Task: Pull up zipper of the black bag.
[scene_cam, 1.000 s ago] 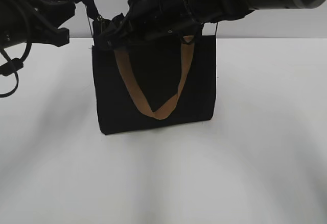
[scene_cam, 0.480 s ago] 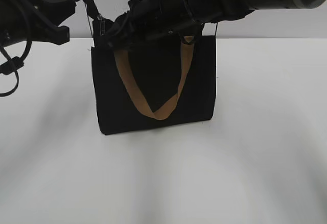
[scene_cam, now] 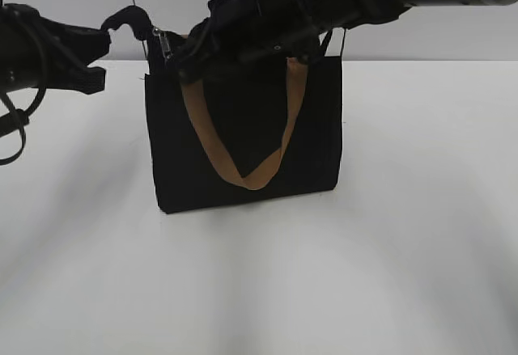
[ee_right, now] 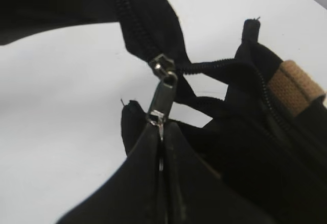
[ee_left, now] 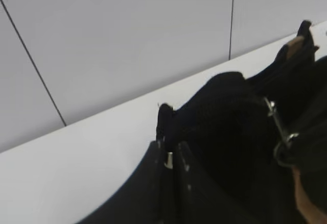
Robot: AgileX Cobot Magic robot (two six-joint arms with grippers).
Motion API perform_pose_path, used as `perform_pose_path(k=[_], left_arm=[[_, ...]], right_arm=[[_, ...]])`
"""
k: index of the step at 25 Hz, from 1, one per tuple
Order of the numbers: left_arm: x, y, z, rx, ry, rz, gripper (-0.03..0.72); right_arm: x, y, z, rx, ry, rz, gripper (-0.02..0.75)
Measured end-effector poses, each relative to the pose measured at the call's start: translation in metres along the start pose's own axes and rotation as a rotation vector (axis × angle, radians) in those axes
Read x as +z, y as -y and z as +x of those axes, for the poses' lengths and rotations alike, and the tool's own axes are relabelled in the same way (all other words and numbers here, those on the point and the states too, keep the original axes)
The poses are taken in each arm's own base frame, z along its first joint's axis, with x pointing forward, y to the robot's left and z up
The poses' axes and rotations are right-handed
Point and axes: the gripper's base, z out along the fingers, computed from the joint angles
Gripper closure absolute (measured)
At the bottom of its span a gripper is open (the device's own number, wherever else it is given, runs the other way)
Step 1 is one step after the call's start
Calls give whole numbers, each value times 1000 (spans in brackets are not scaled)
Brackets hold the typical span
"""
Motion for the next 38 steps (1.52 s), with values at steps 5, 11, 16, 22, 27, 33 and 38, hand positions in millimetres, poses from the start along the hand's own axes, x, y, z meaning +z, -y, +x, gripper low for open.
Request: perform_pose_path(k=[5, 11, 16, 22, 27, 33, 38], left_arm=[[-1, -2, 10, -1, -113, -26, 675], [-2, -4, 20, -1, -218, -50, 675], [-4, -6, 25, -1, -275, -63, 675], [-7, -22, 30, -33, -312, -124, 676], [-10, -32, 32, -70, -318, -162, 676], [-10, -32, 32, -73, -317, -163, 676], [-10, -32, 32, -73, -311, -162, 676]], right_arm=[[-12, -3, -9, -34, 9, 14, 753], [-18, 7, -5, 10, -14, 23, 753], [-24, 19, -1, 38, -25, 47, 753], [-30, 31, 3, 40, -37, 72, 753], [-38, 46, 7, 58, -40, 102, 753], [-54, 66, 15, 62, -70, 133, 753], [-79, 86, 18, 104, -84, 202, 753]])
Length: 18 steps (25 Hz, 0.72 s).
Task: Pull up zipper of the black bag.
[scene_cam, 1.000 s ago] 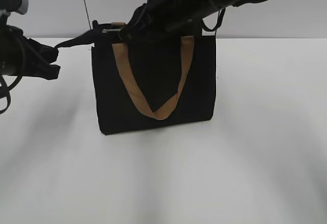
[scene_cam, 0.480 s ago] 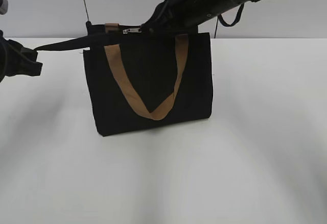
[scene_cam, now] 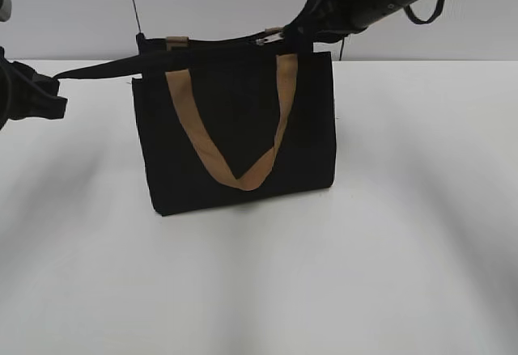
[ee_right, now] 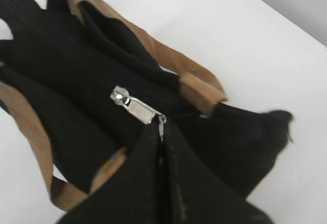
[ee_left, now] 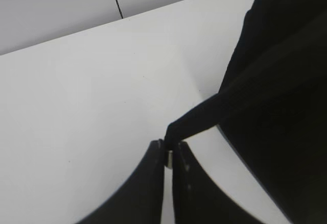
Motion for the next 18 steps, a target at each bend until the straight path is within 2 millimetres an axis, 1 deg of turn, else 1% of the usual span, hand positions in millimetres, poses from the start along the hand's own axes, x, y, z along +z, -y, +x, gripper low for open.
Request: perform_pose_path(k=[2, 4, 8, 9, 11, 14, 16, 17, 18], left_arm=[[0, 0, 0, -7, 2, -1, 676], [0, -1, -1, -11, 8, -1, 676], [0, -1, -1, -36, 12, -2, 673], [0, -1, -1, -56, 12, -3, 661], [0, -1, -1, -94, 7, -7, 604], [0, 0, 1, -160, -13, -8, 430], [-3, 4, 1, -208, -33, -2, 304], [-4, 8, 2, -227, -55, 4, 263], [-5, 11, 4, -237, -84, 10, 244]], right_arm=[[-8, 8, 1, 12, 0, 26, 753], [-13, 11, 0, 17, 2, 34, 753], [-15, 6, -2, 12, -3, 16, 749], [-14, 4, -1, 10, -8, 4, 739], [-13, 0, 0, 7, -28, -30, 677], [-14, -7, 3, 18, -68, -93, 491], [-16, -11, 5, 53, -95, -133, 351], [-17, -13, 5, 69, -109, -147, 304], [-20, -15, 5, 86, -125, -162, 262]])
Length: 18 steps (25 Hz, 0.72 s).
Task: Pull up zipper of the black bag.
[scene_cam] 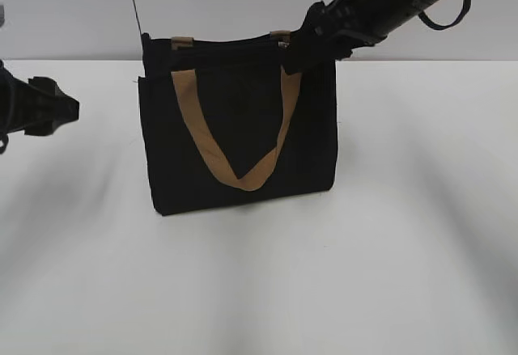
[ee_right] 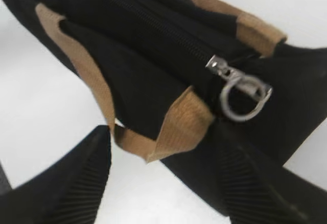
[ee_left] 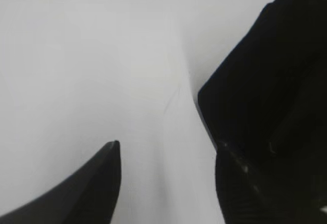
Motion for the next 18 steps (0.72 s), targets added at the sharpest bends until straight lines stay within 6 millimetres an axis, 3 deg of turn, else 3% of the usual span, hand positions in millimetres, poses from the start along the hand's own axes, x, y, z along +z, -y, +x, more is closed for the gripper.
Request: perform_pose_path(k=[3, 7, 13, 18], left_arm=[[-2, 7, 10, -6, -103, 4, 219], [-13, 16, 16, 12, -189, 15, 214], [-45, 21, 14, 26, -209, 23, 215], [-76, 18, 13, 21, -210, 13, 215]], right_arm=[[-7, -8, 4, 53, -67, -44, 211], [-13, -13, 13, 129, -191, -60, 201], [-24, -13, 24, 228, -333, 10, 204], [-39, -19, 22, 247, -333, 53, 241]])
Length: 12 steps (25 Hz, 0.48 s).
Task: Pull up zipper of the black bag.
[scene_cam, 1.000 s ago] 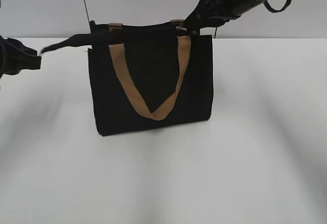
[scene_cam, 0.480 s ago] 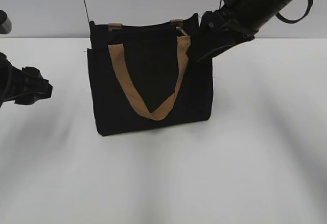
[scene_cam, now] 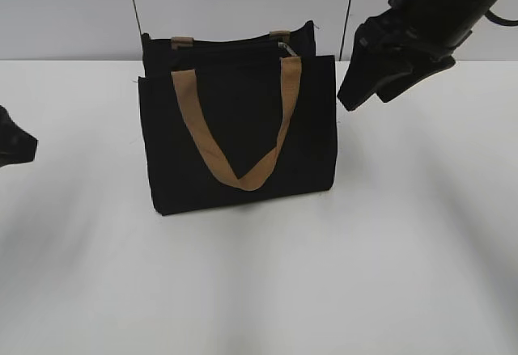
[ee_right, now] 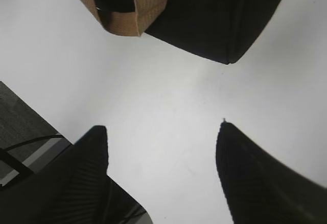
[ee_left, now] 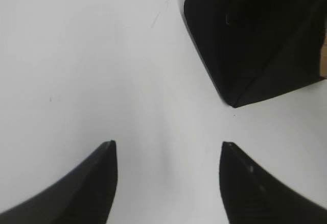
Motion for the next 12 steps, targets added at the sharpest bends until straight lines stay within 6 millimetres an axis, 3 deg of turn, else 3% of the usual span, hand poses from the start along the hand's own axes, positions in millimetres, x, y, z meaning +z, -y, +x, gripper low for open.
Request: perform_pose_path(k=[4, 12], left_arm=[[-27, -3, 6, 0, 23, -8, 219], [-87, -11, 29, 4, 102, -15, 220]], right_arm=[[-9, -8, 12, 5, -7, -3, 267], [-19, -28, 70, 27, -47, -13, 269]])
